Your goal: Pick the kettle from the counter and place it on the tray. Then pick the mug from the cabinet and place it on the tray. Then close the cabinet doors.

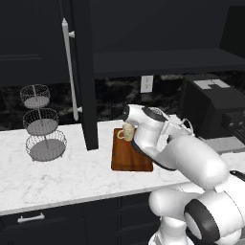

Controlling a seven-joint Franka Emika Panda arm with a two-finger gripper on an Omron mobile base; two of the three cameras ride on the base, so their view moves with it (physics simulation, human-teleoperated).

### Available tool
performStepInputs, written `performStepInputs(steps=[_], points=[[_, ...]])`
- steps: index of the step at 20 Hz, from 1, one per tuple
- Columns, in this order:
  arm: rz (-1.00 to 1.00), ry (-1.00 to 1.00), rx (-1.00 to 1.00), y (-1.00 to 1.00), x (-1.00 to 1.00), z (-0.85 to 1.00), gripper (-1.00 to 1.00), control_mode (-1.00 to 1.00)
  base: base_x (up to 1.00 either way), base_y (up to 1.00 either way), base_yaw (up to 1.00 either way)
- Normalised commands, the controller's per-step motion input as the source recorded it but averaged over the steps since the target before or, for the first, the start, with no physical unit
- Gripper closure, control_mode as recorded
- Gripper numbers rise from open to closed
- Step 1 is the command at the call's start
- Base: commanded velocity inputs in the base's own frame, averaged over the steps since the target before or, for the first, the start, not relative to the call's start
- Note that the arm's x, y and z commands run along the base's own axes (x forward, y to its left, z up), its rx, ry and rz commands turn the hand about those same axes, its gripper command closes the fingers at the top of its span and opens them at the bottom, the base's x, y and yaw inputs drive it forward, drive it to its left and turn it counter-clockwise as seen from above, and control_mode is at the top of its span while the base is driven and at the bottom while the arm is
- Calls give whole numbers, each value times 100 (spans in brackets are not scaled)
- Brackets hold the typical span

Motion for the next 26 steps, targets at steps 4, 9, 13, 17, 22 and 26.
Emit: performStepInputs(steps=[4, 9, 13, 17, 22, 26], points=[[12, 5, 31, -81, -53, 0, -100, -100, 0, 0, 0], [17, 4, 30, -68, -46, 0, -100, -100, 0, 0, 0], [27, 0, 29, -61, -29, 0, -100, -100, 0, 0, 0], [32, 1, 25, -48, -8, -1, -100, -100, 0, 0, 0], [25, 6, 18, -8, 29, -7, -100, -100, 0, 0, 0], [15, -3, 4, 5, 12, -18, -100, -100, 0, 0, 0]])
